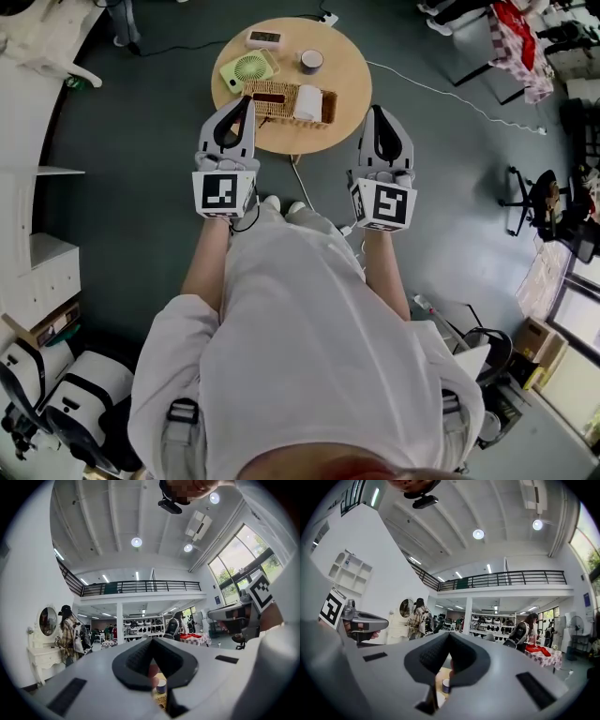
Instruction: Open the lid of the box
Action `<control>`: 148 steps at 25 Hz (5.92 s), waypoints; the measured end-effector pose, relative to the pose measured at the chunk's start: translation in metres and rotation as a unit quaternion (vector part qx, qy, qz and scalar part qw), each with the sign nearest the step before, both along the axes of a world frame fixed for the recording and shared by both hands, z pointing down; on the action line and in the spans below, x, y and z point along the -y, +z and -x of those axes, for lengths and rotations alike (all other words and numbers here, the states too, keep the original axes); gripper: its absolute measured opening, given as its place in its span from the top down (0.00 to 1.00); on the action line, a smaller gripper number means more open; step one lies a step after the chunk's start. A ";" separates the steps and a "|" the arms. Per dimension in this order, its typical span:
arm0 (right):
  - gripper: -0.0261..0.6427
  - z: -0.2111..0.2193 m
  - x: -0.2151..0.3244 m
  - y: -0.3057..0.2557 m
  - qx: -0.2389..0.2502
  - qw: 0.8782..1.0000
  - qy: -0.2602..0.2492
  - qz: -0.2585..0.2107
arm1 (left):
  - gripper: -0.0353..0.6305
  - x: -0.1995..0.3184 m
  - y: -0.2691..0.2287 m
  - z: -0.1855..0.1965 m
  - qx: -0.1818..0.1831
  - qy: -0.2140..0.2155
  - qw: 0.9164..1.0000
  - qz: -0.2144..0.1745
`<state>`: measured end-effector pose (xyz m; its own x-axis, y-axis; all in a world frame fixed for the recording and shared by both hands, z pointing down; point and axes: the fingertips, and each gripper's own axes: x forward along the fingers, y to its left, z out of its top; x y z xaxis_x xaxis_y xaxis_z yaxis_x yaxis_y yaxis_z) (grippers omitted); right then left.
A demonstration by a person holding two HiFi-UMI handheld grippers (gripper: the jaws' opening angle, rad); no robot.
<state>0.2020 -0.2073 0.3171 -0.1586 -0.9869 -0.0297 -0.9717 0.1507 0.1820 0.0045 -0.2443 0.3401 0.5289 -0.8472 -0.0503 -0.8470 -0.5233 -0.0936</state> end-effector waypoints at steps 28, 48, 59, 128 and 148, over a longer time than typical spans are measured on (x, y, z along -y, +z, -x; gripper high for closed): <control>0.97 -0.039 0.028 0.184 -0.036 0.999 0.012 -0.013 | 0.61 0.044 0.379 -0.004 0.052 -0.013 0.995 0.084; 0.97 -0.044 -0.011 0.148 -0.075 0.997 0.029 0.018 | 0.96 0.056 0.377 0.000 0.049 -0.050 0.994 0.079; 0.97 -0.061 -0.011 0.068 -0.066 0.996 0.048 0.040 | 0.96 0.125 0.259 -0.032 0.049 -0.033 0.996 0.068; 0.97 0.136 -0.220 -0.028 0.041 0.999 0.016 -0.030 | 0.95 -0.211 -0.015 0.120 0.010 0.034 0.999 0.020; 0.97 0.133 -0.273 -0.032 0.040 0.999 -0.019 -0.018 | 0.95 -0.282 -0.032 0.099 0.002 0.011 1.000 0.019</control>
